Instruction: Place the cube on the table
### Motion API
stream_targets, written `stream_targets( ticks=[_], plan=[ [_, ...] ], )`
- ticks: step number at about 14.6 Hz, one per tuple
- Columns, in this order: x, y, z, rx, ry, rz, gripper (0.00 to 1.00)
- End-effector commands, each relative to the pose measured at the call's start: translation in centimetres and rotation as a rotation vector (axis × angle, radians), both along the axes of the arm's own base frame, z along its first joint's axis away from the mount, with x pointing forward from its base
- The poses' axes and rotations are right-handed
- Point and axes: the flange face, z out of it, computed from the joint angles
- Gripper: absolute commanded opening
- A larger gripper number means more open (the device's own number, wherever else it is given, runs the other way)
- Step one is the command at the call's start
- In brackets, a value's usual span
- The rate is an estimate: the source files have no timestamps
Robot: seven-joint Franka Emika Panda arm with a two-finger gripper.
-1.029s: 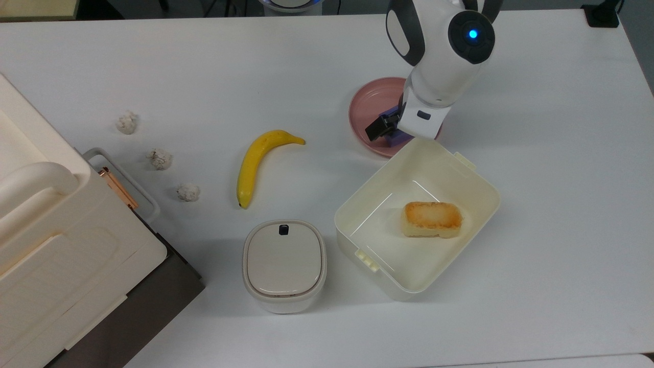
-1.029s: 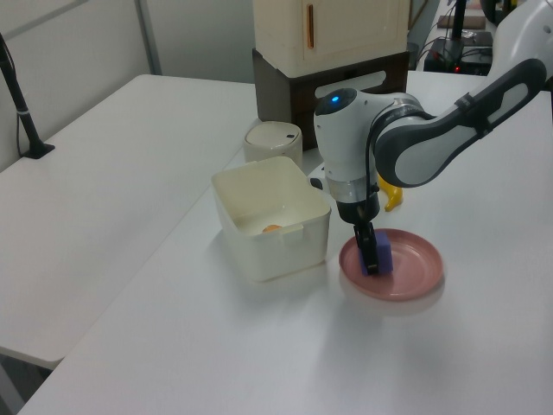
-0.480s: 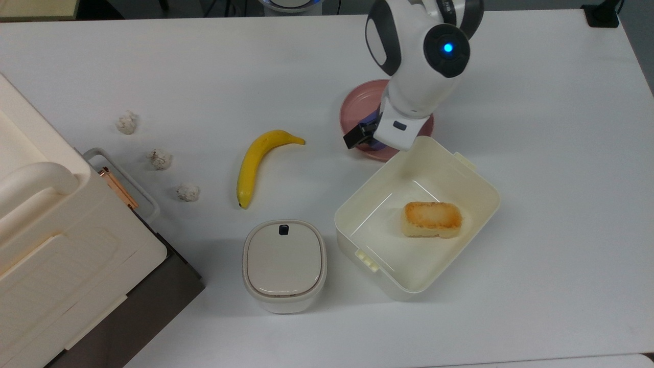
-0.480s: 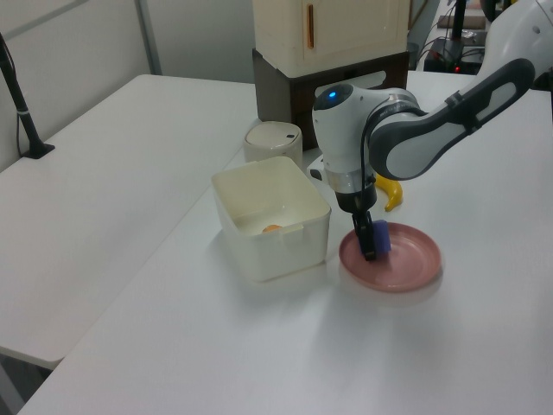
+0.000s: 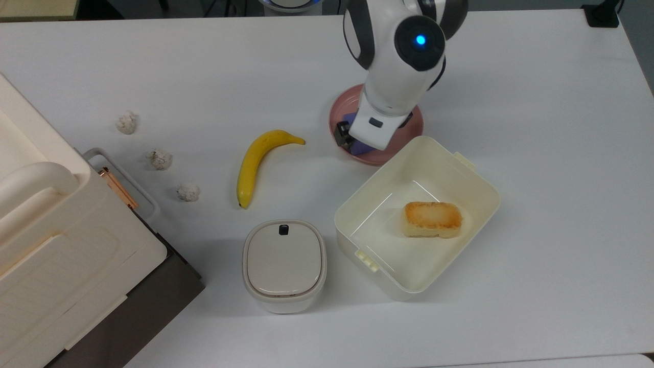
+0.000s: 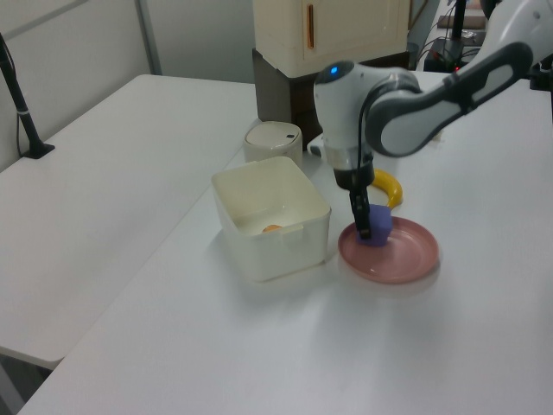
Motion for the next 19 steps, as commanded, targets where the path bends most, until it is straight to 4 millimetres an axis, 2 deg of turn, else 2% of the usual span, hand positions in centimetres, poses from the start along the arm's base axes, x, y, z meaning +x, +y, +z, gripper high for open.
stream_targets(
  ticks=[1,4,5,7,9,11,12,13,15,17,19],
  plan=[
    [-0.1,-3.2,6.4,0.06,-0.002,-0.025,0.82],
    [0.6,-7.8,9.2,0.076,-0.017,-0.036,0.82],
    [1.2,-10.1,9.6,0.08,-0.026,-0.046,0.82],
    [1.4,-11.4,9.7,0.085,-0.027,-0.041,0.84],
    [1.3,-10.6,9.3,0.087,-0.017,-0.029,0.9],
    [1.1,-9.7,9.1,0.088,-0.013,-0.015,0.9],
    [0.8,-8.3,9.0,0.088,-0.009,0.002,0.91],
    [0.5,-6.6,8.7,0.086,-0.002,0.027,0.97],
    [0.2,-5.3,7.4,0.079,0.017,0.051,1.0],
    [-0.1,-3.0,4.9,0.061,0.052,0.093,1.0],
    [-0.6,-1.5,3.3,0.054,0.076,0.116,1.0]
  ],
)
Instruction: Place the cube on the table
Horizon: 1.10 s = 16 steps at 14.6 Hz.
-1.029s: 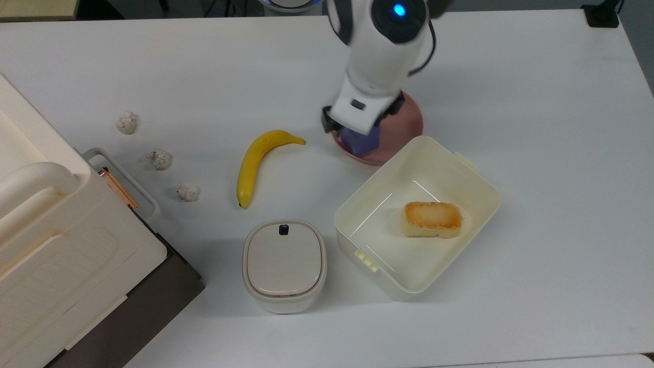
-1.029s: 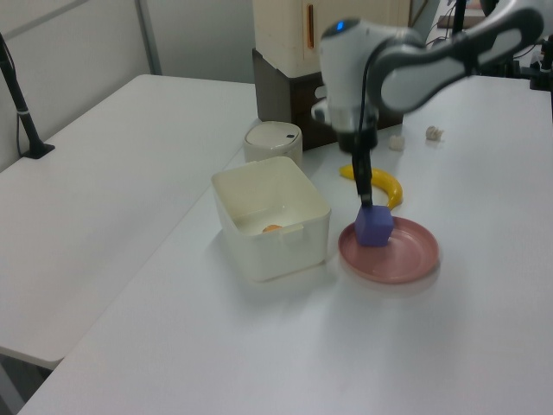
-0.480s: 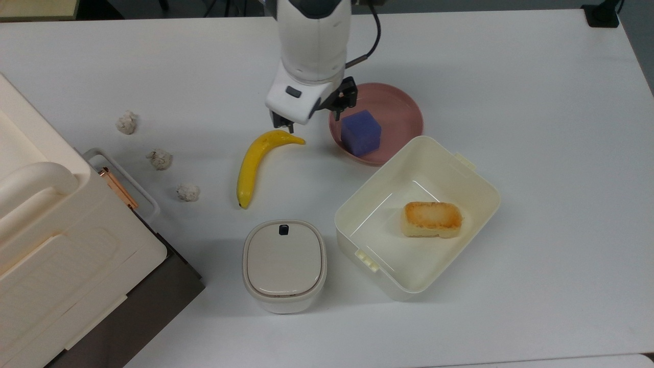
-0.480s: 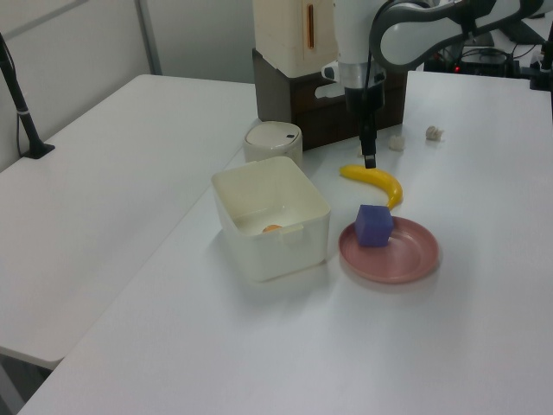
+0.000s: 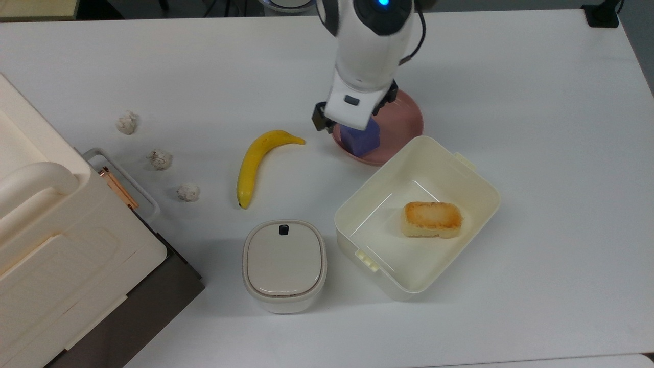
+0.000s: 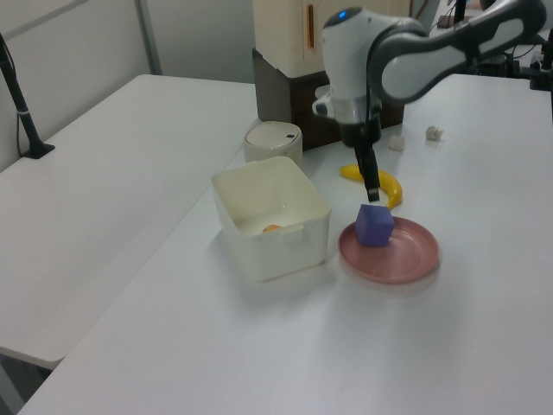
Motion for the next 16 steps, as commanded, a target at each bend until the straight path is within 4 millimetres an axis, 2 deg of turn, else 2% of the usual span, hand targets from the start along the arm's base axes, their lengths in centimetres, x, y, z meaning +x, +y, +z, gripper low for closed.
stream_targets(
  ticks=[1,3,6,7,8,10,12,13,14,16],
  plan=[
    [-1.4,3.3,-3.0,-0.02,0.054,0.06,1.0],
    [-1.7,4.2,-4.2,-0.026,0.07,0.072,1.0],
    [-1.4,4.2,-5.3,-0.035,0.061,0.077,1.0],
    [-1.2,4.0,-5.7,-0.041,0.064,0.077,0.93],
    [-1.1,4.0,-6.4,-0.053,0.069,0.083,0.81],
    [-1.1,3.9,-6.8,-0.074,0.071,0.097,0.51],
    [-1.0,3.6,-6.7,-0.074,0.07,0.092,0.15],
    [-0.9,3.5,-6.6,-0.072,0.07,0.089,0.09],
    [-0.9,3.3,-6.1,-0.07,0.066,0.087,0.08],
    [-0.5,2.3,-2.8,-0.057,0.033,0.072,0.08]
  ],
)
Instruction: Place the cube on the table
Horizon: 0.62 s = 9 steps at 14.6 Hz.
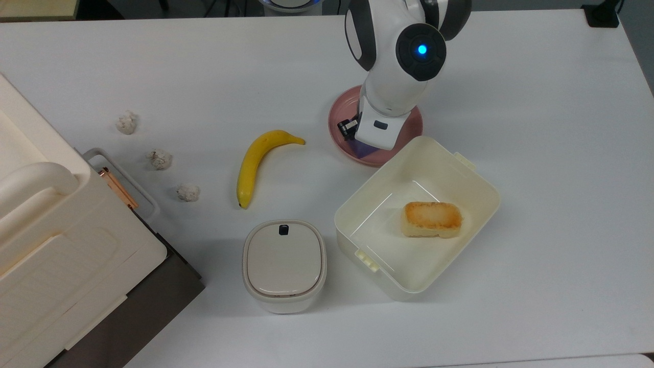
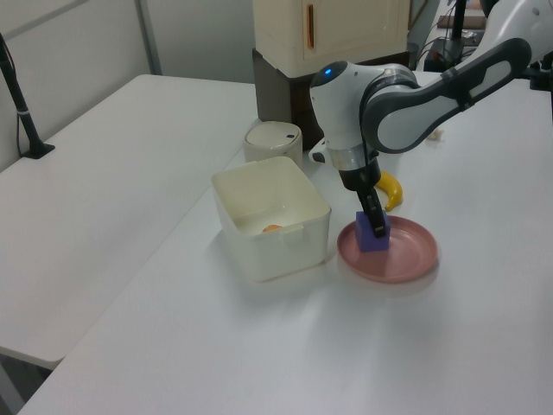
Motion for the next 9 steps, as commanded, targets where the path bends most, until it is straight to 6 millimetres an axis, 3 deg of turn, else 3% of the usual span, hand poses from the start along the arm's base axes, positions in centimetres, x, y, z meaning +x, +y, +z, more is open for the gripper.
stream_targets(
  ticks=[1,4,5,7,8,9],
  plan=[
    [0.6,-2.6,4.4,0.014,-0.059,-0.03,0.08],
    [2.5,-7.4,5.5,0.015,-0.105,-0.101,0.11],
    [3.3,-9.2,5.0,0.018,-0.128,-0.128,0.3],
    [4.5,-12.1,5.2,0.032,-0.188,-0.186,0.94],
    [4.8,-14.9,5.6,0.038,-0.199,-0.235,1.0],
    [4.9,-16.2,6.0,0.04,-0.206,-0.256,1.0]
  ],
)
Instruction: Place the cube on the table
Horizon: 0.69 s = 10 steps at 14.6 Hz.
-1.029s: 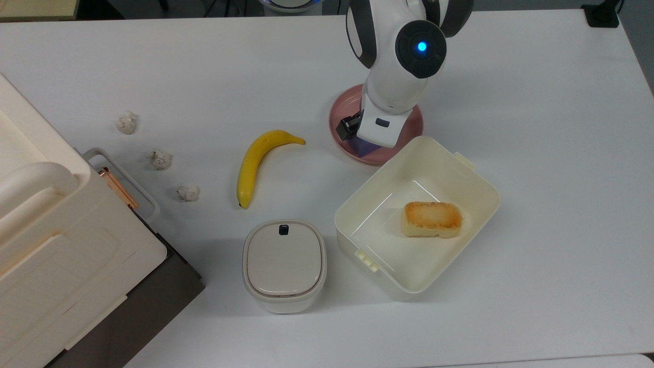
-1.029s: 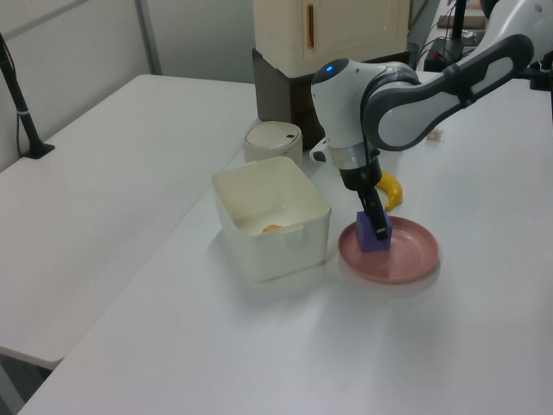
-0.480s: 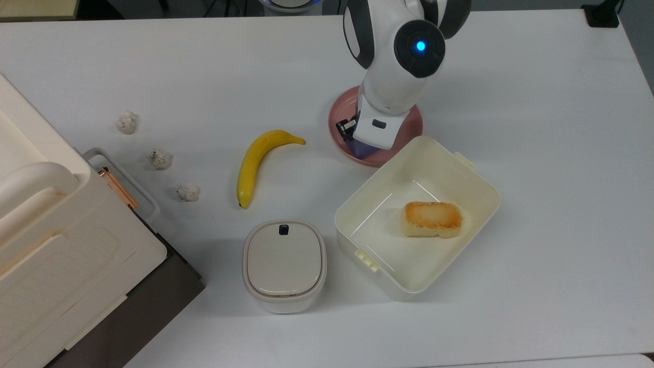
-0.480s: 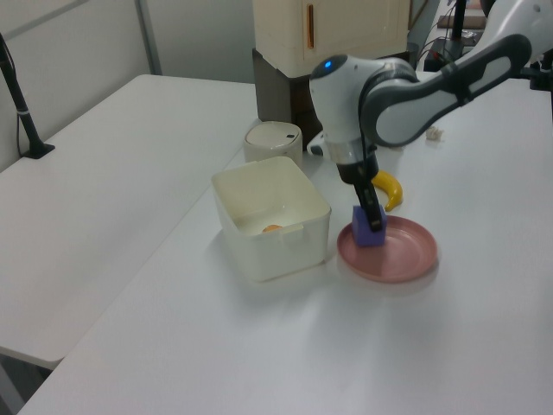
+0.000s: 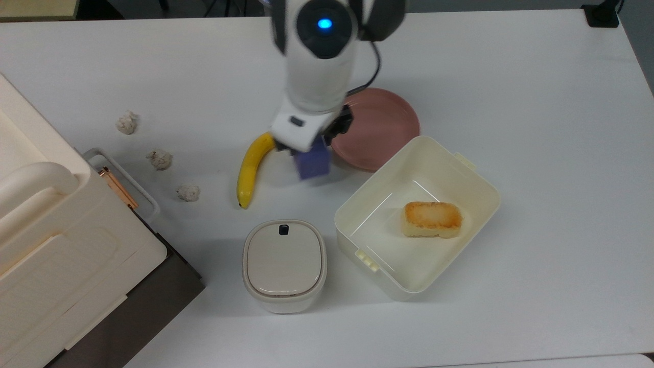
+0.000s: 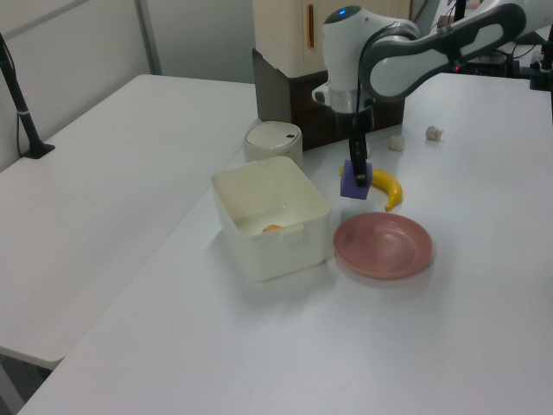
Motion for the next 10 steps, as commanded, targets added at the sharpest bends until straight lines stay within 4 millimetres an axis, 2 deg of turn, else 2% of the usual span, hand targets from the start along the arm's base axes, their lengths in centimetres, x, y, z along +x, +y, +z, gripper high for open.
stream_targets(
  ticks=[1,4,6,10],
  plan=[
    [0.4,-4.2,1.3,0.013,-0.043,-0.07,1.0],
    [0.0,-5.3,4.7,0.021,-0.073,-0.1,1.0],
    [-0.9,-5.4,6.5,0.013,-0.063,-0.158,1.0],
    [-1.3,-6.4,8.6,-0.009,-0.095,-0.323,1.0]
  ],
)
